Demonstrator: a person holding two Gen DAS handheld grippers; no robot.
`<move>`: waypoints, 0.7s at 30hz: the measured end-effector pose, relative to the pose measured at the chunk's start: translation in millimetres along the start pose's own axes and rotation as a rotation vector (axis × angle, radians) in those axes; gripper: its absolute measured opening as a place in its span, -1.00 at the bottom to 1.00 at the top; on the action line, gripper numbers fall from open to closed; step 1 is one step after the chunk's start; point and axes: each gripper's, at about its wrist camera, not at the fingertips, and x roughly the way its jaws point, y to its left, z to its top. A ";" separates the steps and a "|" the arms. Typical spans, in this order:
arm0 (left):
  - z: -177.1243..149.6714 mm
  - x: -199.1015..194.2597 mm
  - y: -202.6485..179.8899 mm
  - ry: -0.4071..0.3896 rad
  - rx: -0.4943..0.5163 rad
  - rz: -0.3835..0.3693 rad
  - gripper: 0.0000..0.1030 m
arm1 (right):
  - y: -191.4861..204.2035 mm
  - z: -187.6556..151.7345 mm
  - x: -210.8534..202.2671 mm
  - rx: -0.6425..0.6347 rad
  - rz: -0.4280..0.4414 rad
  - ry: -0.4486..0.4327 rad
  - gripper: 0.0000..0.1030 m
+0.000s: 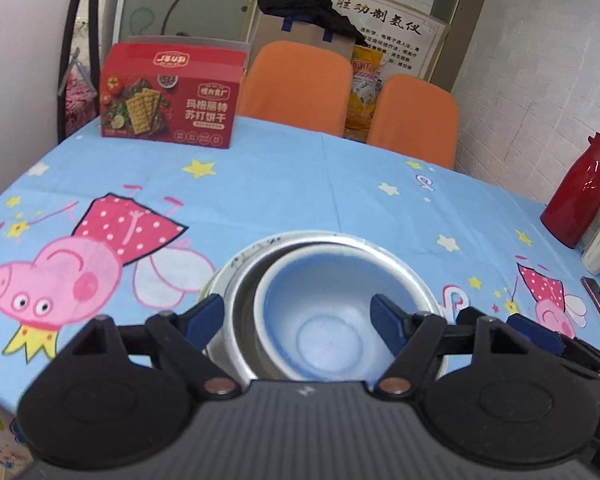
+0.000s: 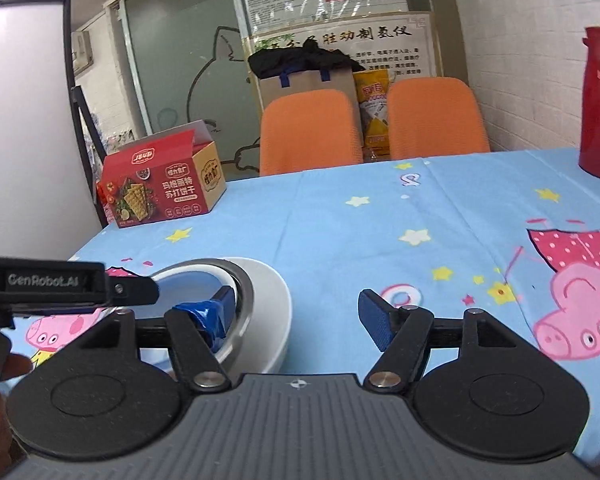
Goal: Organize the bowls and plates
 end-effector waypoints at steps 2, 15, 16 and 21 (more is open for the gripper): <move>-16.9 -9.5 -4.7 -0.012 0.010 0.028 0.43 | -7.5 -8.6 -5.9 0.027 -0.022 0.011 0.06; -90.9 -82.5 -34.0 -0.154 0.150 0.144 0.43 | -22.5 -49.2 -81.2 0.118 -0.044 -0.038 0.10; -93.1 -87.1 -35.3 -0.165 0.156 0.140 0.43 | -21.6 -50.9 -86.7 0.118 -0.039 -0.045 0.10; -107.3 -103.3 -40.7 -0.182 0.164 0.098 0.43 | -16.1 -59.0 -112.7 0.093 -0.037 -0.085 0.11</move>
